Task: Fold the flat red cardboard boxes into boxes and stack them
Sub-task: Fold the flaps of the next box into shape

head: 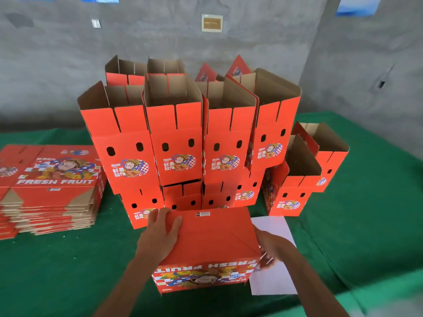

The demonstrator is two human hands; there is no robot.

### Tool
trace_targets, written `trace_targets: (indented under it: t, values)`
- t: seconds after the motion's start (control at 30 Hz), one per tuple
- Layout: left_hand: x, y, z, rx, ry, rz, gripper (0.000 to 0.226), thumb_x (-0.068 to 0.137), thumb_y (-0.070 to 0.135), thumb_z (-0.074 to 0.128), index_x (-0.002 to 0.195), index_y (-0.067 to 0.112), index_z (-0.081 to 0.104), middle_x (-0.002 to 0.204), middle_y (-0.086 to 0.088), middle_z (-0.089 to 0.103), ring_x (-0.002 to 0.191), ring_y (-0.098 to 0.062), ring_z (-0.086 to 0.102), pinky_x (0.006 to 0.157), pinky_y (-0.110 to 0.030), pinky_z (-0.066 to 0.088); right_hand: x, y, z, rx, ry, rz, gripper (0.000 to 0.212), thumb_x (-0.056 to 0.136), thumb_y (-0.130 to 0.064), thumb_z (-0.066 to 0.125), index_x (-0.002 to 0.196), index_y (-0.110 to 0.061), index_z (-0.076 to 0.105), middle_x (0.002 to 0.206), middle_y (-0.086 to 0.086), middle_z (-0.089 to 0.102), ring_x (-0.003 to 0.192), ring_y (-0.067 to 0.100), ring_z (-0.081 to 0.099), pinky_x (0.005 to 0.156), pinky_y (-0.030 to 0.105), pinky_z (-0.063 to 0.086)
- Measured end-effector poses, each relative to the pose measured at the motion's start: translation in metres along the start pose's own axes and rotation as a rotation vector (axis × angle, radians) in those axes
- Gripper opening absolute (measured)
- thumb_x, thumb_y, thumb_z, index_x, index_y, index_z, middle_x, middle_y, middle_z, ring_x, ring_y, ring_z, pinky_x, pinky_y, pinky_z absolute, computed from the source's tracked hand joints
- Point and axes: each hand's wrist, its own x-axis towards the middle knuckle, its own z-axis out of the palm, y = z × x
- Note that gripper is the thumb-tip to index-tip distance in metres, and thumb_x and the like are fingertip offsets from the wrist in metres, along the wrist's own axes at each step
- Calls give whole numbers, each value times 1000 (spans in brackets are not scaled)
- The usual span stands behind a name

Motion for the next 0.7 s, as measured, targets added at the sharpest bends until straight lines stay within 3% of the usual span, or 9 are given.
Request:
trace_targets:
  t: [0.1,0.17,0.27,0.33,0.4,0.5,0.57,0.7]
  values:
    - [-3,1,1,-26,2,12,48,99,66,40,136,36,44,149,3,38,111,-24,61,99,-47,51,-3,12,-2,61,-81,6,88,96,-79,27,131,-7,64,121,16,71,102,31,72,85,35,60]
    - [-4,4,1,-27,-2,22,48,99,65,39,137,35,44,148,2,39,108,-23,60,98,-47,51,-4,20,-3,112,-123,-32,90,92,-85,28,130,-12,64,122,14,71,97,27,72,81,33,59]
    - [-6,5,-1,-46,7,16,47,100,65,40,137,36,45,145,3,40,102,-20,59,95,-45,52,-3,27,-2,217,-152,-105,80,85,-90,33,109,-21,66,99,9,70,80,20,66,74,28,55]
    - [-9,3,-2,-61,10,14,46,99,65,40,135,37,46,141,5,43,103,-20,60,93,-44,51,-2,33,0,256,-179,-125,76,75,-96,37,91,-27,66,79,3,62,66,13,56,68,22,48]
    - [-12,-1,-4,-84,19,28,39,99,65,41,128,40,48,134,8,45,99,-16,60,90,-41,50,-1,39,0,257,-236,-146,74,68,-99,40,84,-33,67,73,0,56,59,10,44,62,17,38]
    - [-13,-4,-8,-197,77,52,35,94,70,40,112,42,53,118,10,54,92,-5,56,84,-37,45,-8,41,-8,270,-255,-162,81,70,-97,47,112,-31,69,85,7,59,61,11,43,61,20,39]
    - [-10,-2,-8,-297,137,61,37,93,69,42,104,38,58,105,11,62,90,-2,58,79,-36,45,-23,36,-22,276,-204,-187,91,68,-94,57,132,-30,59,93,14,60,60,16,51,61,26,46]
    - [-1,25,5,-505,82,35,39,98,60,48,92,27,67,92,6,70,92,-19,66,76,-33,47,-80,21,-56,227,5,-367,77,64,-88,71,129,-49,59,101,16,73,72,28,74,73,39,63]
